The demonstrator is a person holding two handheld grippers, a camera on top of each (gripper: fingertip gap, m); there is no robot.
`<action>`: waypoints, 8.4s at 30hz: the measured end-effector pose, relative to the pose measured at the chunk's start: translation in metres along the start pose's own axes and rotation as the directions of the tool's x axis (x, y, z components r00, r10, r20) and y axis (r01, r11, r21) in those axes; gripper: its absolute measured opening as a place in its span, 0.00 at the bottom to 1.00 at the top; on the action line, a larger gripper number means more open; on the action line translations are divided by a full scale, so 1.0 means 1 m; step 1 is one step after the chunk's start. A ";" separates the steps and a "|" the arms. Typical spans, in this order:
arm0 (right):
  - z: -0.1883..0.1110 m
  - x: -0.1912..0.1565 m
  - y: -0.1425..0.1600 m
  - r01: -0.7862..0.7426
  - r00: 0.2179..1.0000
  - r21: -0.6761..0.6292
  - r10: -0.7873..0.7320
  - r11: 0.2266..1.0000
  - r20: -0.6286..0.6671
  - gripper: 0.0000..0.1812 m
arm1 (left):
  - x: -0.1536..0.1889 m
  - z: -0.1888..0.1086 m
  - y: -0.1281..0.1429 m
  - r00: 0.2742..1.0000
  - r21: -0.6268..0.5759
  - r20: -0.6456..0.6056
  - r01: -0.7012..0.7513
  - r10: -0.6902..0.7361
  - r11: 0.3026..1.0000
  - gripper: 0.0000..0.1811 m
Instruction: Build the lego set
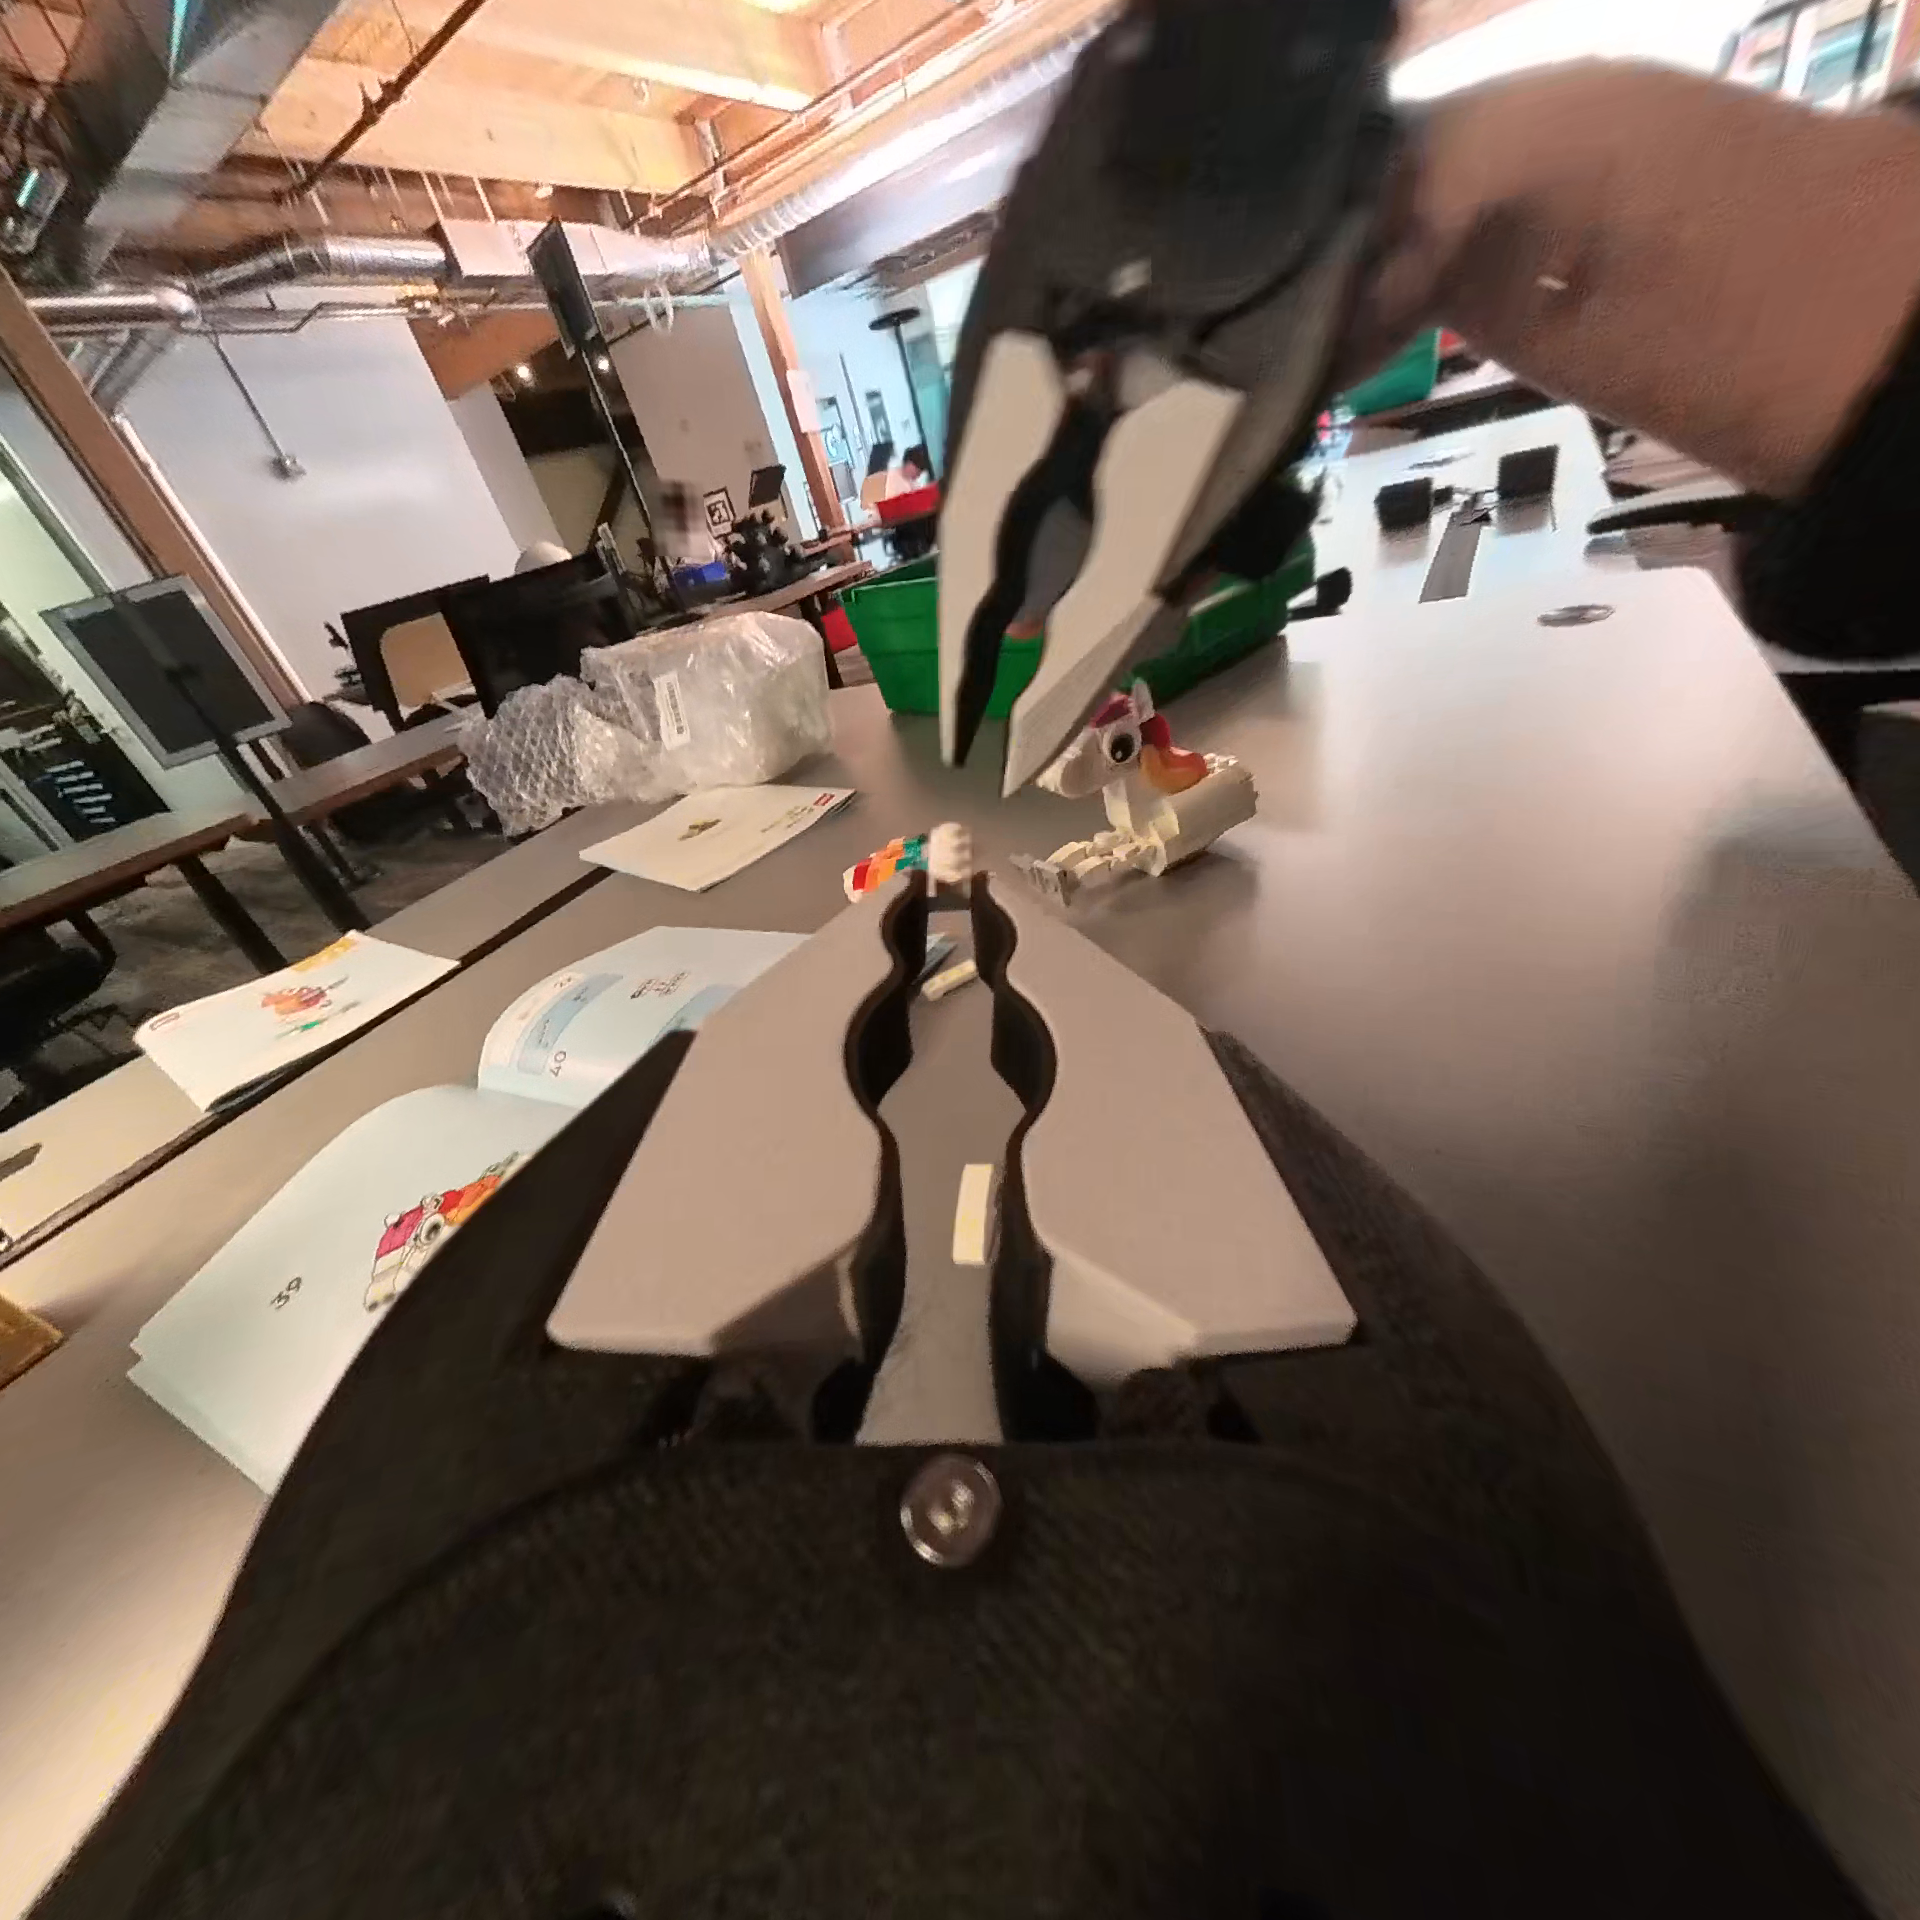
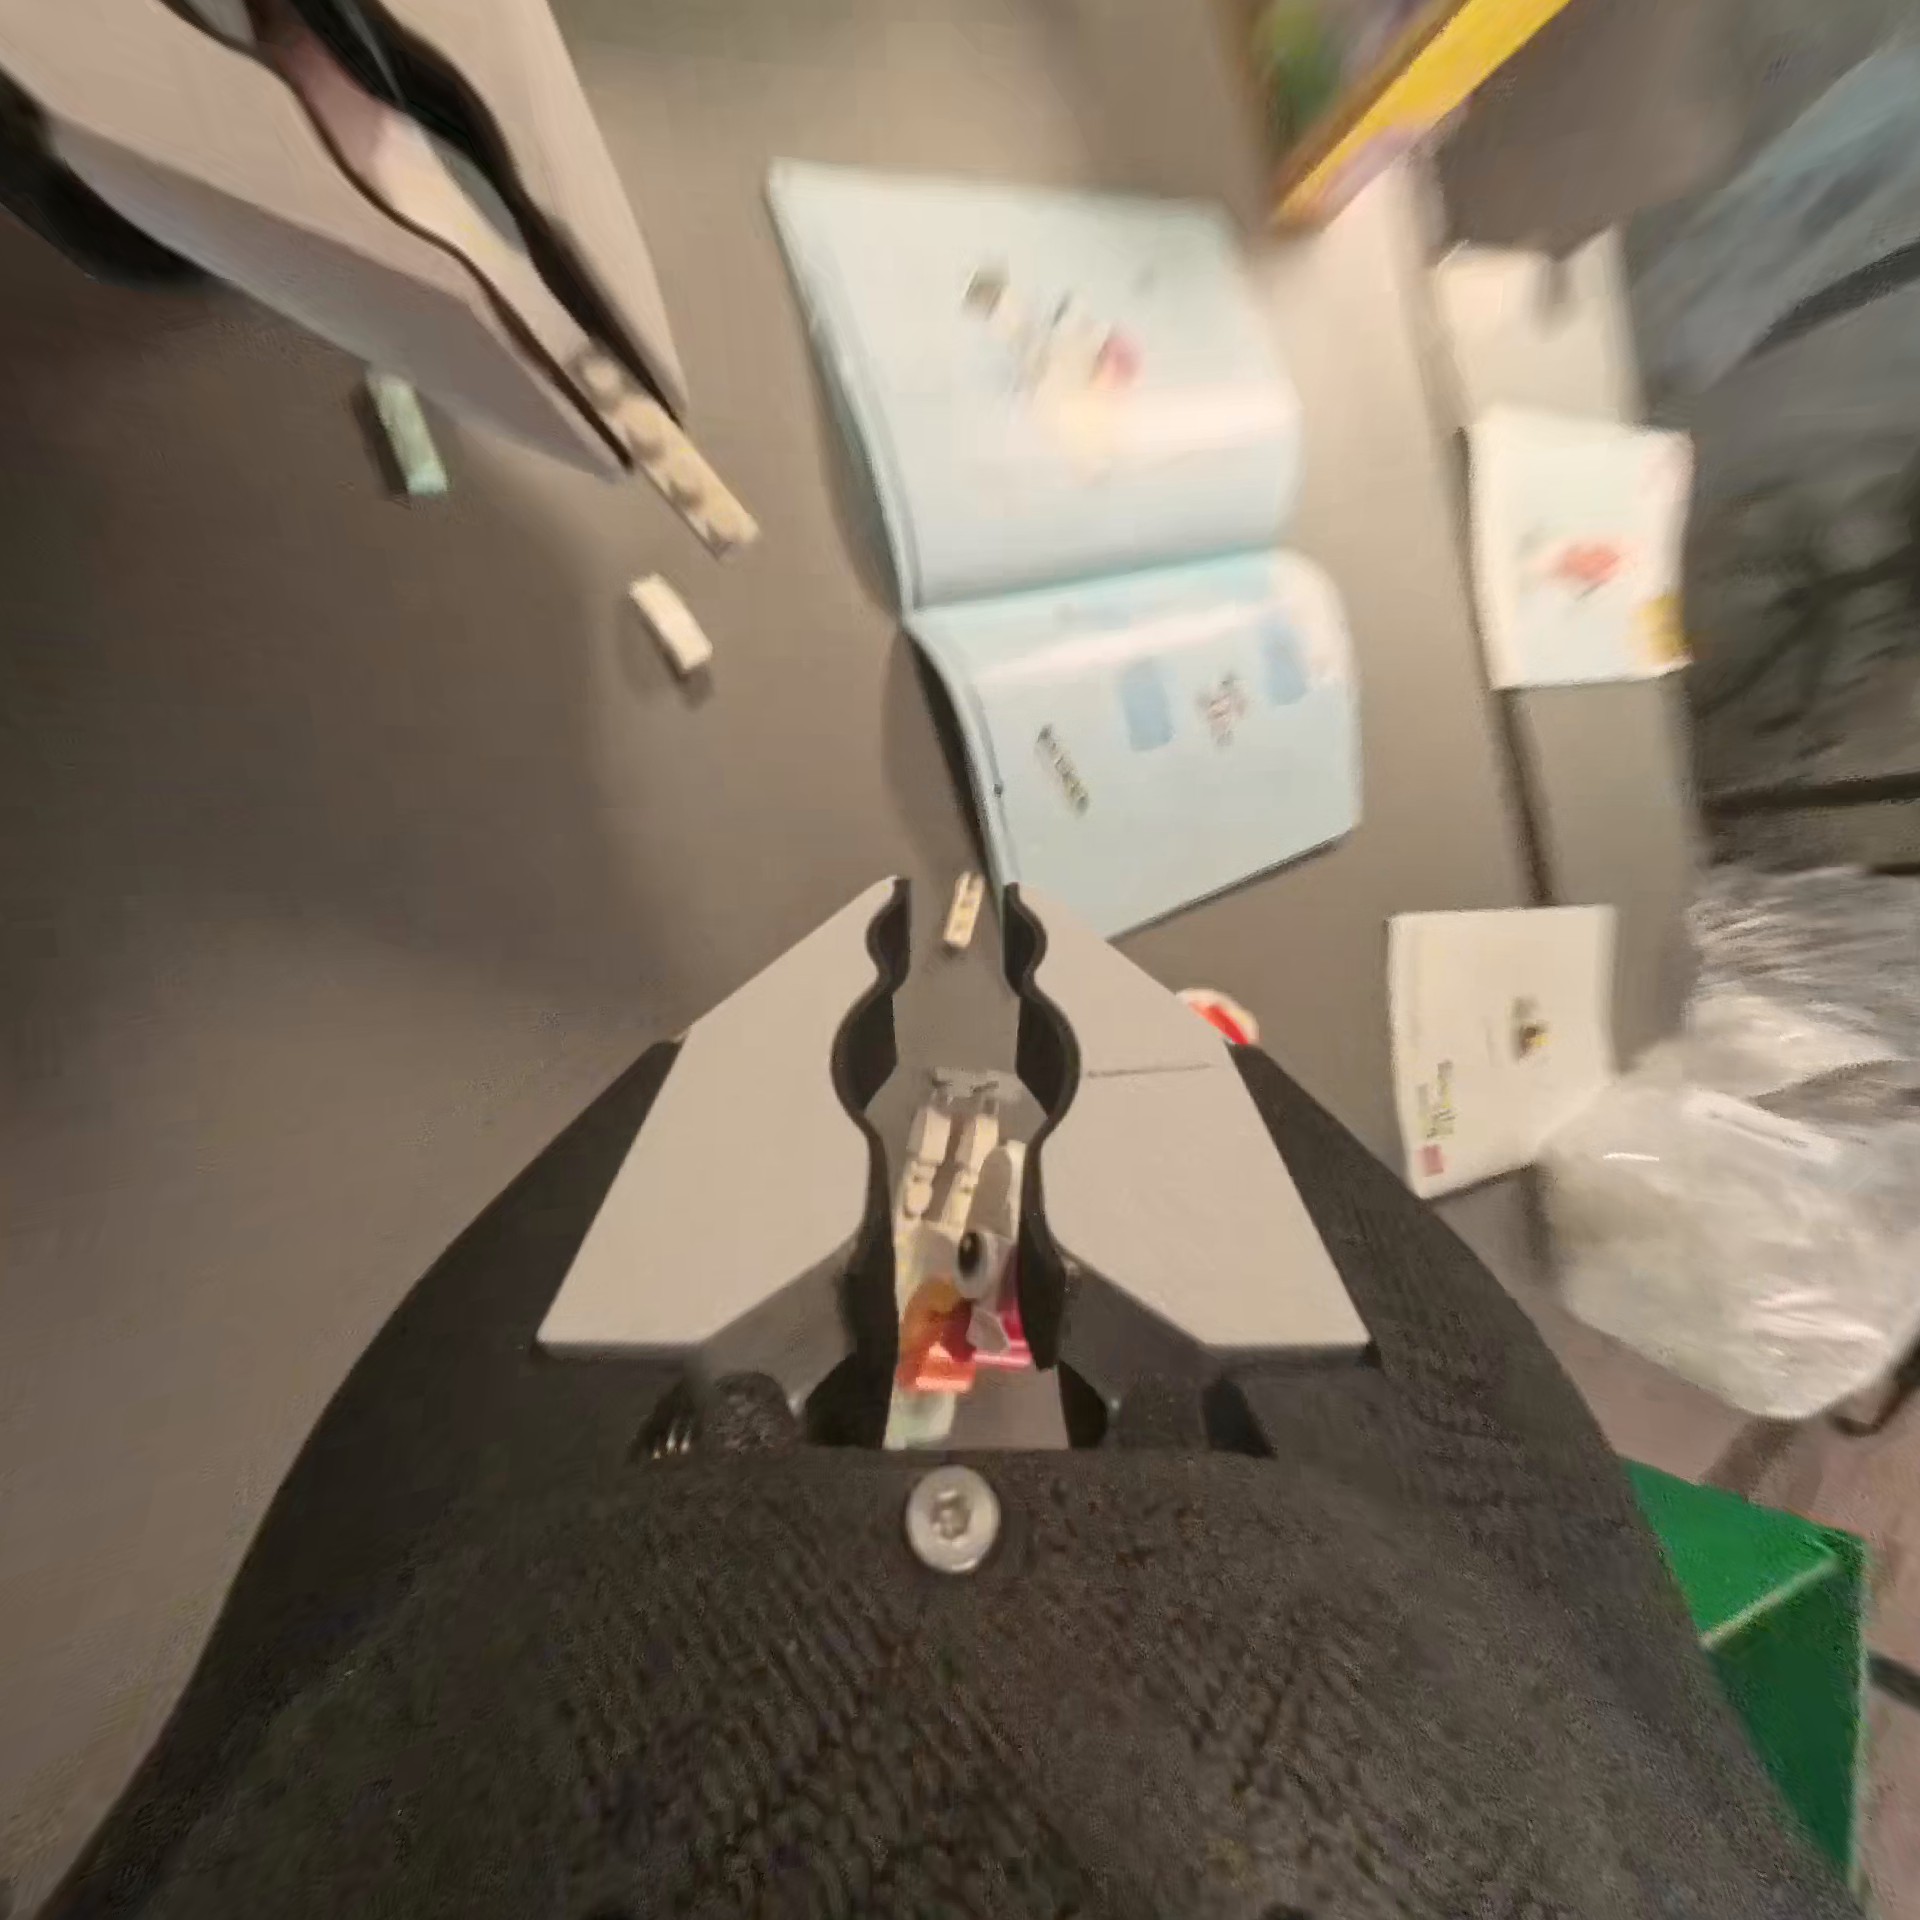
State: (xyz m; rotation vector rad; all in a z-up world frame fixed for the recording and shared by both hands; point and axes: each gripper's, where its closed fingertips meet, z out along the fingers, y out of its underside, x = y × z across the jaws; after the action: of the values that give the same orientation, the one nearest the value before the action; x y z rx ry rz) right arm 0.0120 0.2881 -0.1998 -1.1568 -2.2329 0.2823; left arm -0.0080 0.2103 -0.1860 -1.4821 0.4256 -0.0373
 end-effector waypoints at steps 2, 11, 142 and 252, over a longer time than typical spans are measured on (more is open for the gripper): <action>0.016 0.000 0.008 -0.016 0.987 -0.190 0.047 0.982 0.157 0.08 | 0.000 -0.003 -0.001 1.000 0.011 -0.005 0.005 -0.005 1.000 0.04; 0.075 0.008 0.050 -0.089 0.908 -0.640 0.327 0.763 0.264 0.09 | -0.010 -0.009 -0.001 0.995 0.016 0.000 0.104 -0.104 0.994 0.04; 0.002 -0.023 -0.104 0.744 0.254 -0.192 -0.537 0.640 -0.804 0.04 | -0.018 -0.016 -0.009 0.903 -0.002 -0.109 0.418 -0.416 0.909 0.04; 0.000 -0.061 -0.061 0.151 0.984 0.661 -0.173 0.735 -0.032 0.19 | 0.009 -0.015 0.010 0.856 -0.134 -0.048 -0.516 0.515 0.846 0.03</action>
State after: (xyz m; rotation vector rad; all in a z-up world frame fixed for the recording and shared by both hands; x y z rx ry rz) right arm -0.0022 0.2033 -0.1981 -0.5605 -1.9680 0.9416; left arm -0.0064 0.1939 -0.1983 -1.4638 0.8412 0.4245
